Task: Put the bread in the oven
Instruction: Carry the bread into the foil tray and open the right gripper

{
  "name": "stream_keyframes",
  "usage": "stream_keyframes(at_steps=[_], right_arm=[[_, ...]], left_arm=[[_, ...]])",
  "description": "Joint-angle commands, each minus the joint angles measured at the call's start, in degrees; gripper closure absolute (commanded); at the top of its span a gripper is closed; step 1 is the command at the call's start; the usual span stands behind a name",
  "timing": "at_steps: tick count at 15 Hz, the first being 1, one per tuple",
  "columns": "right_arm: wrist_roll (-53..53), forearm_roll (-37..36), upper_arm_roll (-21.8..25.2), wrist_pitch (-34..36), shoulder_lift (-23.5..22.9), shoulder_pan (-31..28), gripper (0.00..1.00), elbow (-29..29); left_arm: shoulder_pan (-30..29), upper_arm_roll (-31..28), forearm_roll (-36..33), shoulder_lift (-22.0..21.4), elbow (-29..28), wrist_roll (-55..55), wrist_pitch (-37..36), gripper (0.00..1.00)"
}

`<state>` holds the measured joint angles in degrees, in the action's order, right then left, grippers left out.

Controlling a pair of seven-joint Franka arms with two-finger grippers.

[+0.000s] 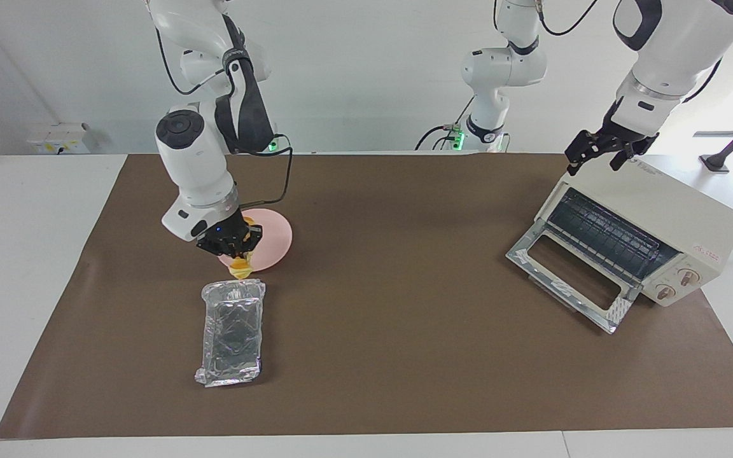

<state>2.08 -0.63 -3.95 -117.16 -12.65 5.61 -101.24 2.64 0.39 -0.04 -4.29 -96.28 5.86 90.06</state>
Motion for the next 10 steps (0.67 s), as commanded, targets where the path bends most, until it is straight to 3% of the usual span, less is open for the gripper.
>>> stream_keyframes(at_steps=[1, 3, 7, 10], right_arm=[[-1.64, 0.01, -0.18, 6.83, -11.84, -0.69, 1.00, 16.90], [-1.64, -0.95, -0.09, 9.67, -17.39, -0.60, 1.00, 23.60], [-3.82, -2.27, 0.08, 8.00, -25.74, -0.69, 1.00, 31.26], [-4.36, -3.24, 0.17, 5.02, -28.12, -1.56, 1.00, 31.63]], left_arm=[[-0.18, -0.13, 0.92, -0.02, 0.74, 0.03, -1.21, 0.00], [-0.26, -0.13, 0.92, -0.02, 0.74, 0.03, -1.21, 0.00], [-0.18, -0.13, 0.92, -0.02, 0.74, 0.03, -1.21, 0.00], [-0.26, -0.13, 0.92, -0.02, 0.74, 0.03, -1.21, 0.00]])
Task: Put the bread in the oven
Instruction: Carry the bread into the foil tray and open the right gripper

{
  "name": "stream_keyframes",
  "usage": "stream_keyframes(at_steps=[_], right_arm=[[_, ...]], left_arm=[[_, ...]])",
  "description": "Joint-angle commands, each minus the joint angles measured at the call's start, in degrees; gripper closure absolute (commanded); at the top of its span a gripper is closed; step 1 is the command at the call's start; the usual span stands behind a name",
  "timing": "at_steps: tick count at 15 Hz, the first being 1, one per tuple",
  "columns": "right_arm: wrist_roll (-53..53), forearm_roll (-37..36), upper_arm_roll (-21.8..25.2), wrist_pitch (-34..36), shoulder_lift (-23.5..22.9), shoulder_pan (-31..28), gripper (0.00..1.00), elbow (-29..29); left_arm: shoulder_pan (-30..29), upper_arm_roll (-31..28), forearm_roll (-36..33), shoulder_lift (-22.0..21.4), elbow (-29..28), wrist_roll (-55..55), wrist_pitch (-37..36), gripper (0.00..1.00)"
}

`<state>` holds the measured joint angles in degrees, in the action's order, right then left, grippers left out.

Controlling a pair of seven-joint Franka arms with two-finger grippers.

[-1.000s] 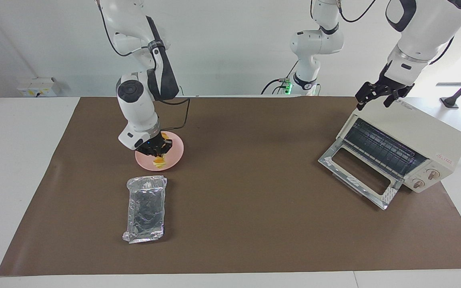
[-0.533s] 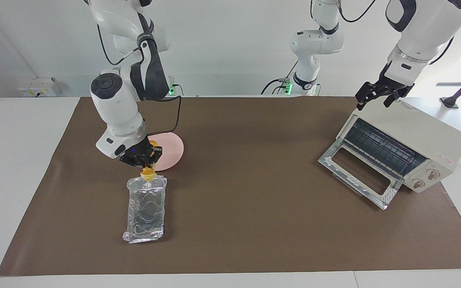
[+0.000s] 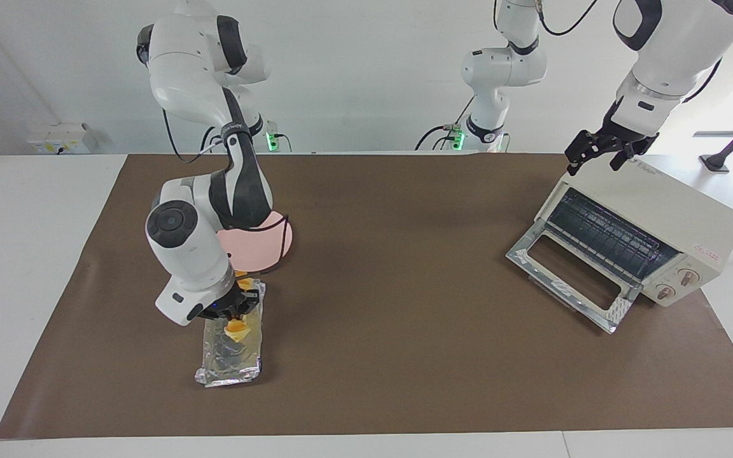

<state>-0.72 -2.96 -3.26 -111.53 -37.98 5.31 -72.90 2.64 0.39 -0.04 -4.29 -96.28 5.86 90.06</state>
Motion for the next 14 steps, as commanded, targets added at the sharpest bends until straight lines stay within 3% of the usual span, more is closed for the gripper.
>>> stream_keyframes(at_steps=[1, 9, 11, 14], right_arm=[[-1.65, -1.00, -0.52, -2.27, -3.49, -1.44, 1.00, 3.11], [-1.48, -0.39, -0.52, -6.15, -4.99, -1.44, 1.00, 1.88], [-1.48, -0.30, -0.52, -5.98, -4.82, -2.06, 0.00, 1.88], [-1.56, -0.38, -0.52, -4.49, -4.12, -2.15, 0.00, 1.88]], left_arm=[[-0.26, -0.13, 0.92, -0.02, 0.74, 0.03, -1.21, 0.00], [-0.26, -0.13, 0.92, -0.02, 0.74, 0.03, -1.21, 0.00], [-0.18, -0.13, 0.92, -0.02, 0.74, 0.03, -1.21, 0.00], [-0.26, -0.13, 0.92, -0.02, 0.74, 0.03, -1.21, 0.00]])
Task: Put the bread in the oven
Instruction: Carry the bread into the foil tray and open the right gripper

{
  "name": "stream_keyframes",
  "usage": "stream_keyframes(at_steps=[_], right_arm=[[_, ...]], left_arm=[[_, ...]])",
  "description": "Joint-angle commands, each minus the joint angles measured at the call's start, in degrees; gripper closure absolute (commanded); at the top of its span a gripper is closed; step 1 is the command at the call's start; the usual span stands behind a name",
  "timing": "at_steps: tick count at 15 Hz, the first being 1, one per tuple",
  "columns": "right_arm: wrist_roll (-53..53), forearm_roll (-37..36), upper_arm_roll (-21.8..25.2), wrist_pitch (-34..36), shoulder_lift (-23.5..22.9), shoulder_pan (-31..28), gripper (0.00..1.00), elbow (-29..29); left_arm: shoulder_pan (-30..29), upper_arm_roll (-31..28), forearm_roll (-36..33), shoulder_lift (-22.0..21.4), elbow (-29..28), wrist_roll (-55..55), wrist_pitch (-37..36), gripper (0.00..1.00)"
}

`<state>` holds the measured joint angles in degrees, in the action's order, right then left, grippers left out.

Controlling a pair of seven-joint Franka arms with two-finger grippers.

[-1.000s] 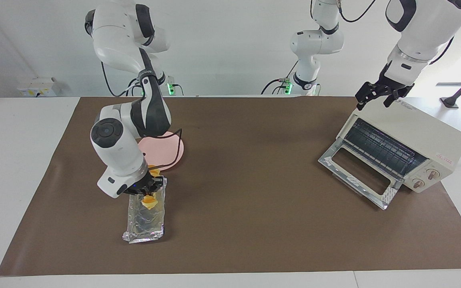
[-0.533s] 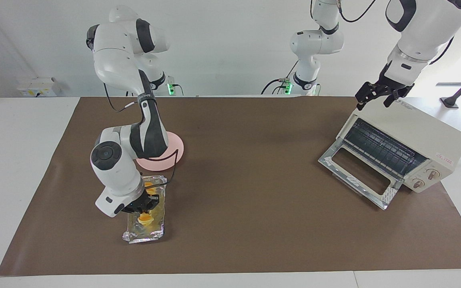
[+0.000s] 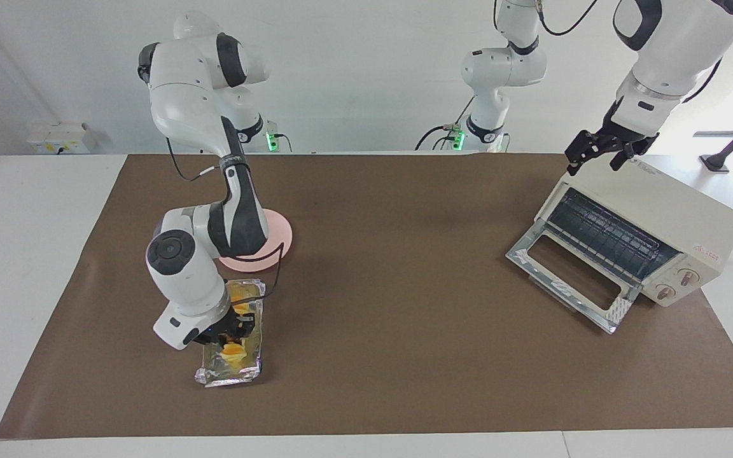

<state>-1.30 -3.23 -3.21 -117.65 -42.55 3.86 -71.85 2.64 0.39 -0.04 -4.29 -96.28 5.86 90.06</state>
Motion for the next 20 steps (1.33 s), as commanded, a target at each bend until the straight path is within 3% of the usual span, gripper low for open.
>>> stream_keyframes(at_steps=[1, 4, 8, 11, 16, 17, 18, 20], right_arm=[[-0.99, -0.46, -0.57, 2.59, 0.88, -0.87, 0.00, 1.01], [-1.95, -0.64, -0.57, 6.55, 0.97, -1.74, 0.00, 1.62], [-8.09, -0.72, -0.57, 6.38, 1.06, -4.38, 0.00, 1.71], [-9.43, -0.64, -0.57, 3.06, 1.15, -4.91, 0.00, 0.58], [-9.60, -0.72, -0.48, -4.06, 3.25, -5.08, 0.05, -7.23], [-9.78, -0.99, -0.48, -5.74, 3.69, -5.17, 0.10, -8.90], [-10.39, -1.08, -0.48, -6.36, 3.96, -5.35, 0.23, -9.62], [-10.66, -1.08, -0.48, -6.28, 4.05, -5.35, 0.64, -9.62]], left_arm=[[-0.18, -0.04, 0.92, -0.02, 0.74, 0.03, -1.21, 0.00], [-0.26, -0.04, 0.92, -0.02, 0.74, 0.03, -1.21, 0.00], [-0.18, -0.13, 0.92, -0.02, 0.74, 0.03, -1.21, 0.00], [-0.26, -0.12, 0.92, -0.02, 0.74, 0.03, -1.21, 0.00], [-0.26, -0.13, 0.92, -0.02, 0.74, 0.03, -1.21, 0.00], [-0.26, -0.13, 0.92, -0.02, 0.74, 0.03, -1.21, 0.00], [-0.26, -0.13, 0.92, -0.02, 0.74, 0.03, -1.21, 0.00], [-0.18, -0.13, 0.92, -0.02, 0.74, 0.03, -1.21, 0.00]])
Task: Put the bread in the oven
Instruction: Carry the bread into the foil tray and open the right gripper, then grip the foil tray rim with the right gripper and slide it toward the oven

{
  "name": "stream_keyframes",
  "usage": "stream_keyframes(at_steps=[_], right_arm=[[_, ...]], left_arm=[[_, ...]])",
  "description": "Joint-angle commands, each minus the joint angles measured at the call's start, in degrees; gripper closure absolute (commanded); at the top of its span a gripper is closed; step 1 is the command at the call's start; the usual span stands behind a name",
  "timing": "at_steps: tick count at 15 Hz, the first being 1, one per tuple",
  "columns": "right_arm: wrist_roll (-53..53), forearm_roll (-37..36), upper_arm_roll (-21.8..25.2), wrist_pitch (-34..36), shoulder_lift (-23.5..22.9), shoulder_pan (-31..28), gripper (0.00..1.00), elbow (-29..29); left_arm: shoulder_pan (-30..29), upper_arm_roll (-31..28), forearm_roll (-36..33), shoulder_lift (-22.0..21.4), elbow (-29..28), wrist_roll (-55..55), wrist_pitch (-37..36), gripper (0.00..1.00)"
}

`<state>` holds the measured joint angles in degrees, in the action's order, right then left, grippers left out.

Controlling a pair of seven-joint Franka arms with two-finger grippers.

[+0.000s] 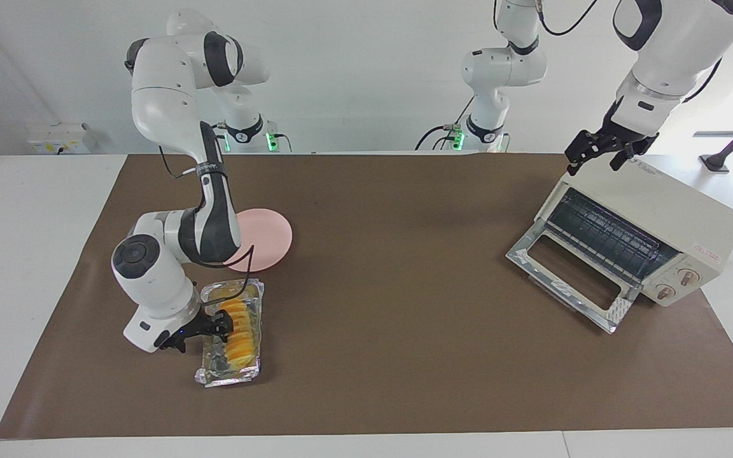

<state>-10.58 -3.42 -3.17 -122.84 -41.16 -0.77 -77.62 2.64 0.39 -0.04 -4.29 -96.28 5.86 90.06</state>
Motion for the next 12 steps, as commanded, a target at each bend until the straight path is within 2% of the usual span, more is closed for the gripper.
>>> stream_keyframes(at_steps=[1, 2, 9, 12], right_arm=[[-1.38, -0.89, -0.52, -1.09, 2.66, -0.73, 0.92, -3.86], [-1.29, -0.80, -0.52, -1.09, 2.66, -0.46, 1.00, -3.86], [-1.47, -0.71, -0.70, -0.04, 2.83, -0.81, 1.00, -2.89], [-1.91, -0.37, -0.96, 4.07, 3.36, -0.99, 1.00, -0.97]], left_arm=[[-0.26, -0.13, 0.92, -0.02, 0.74, 0.03, -1.21, 0.00], [-0.18, -0.13, 0.92, -0.02, 0.74, 0.03, -1.21, 0.00], [-0.26, -0.13, 0.92, -0.02, 0.74, 0.03, -1.21, 0.00], [-0.26, -0.12, 0.92, -0.02, 0.74, 0.03, -1.21, 0.00]])
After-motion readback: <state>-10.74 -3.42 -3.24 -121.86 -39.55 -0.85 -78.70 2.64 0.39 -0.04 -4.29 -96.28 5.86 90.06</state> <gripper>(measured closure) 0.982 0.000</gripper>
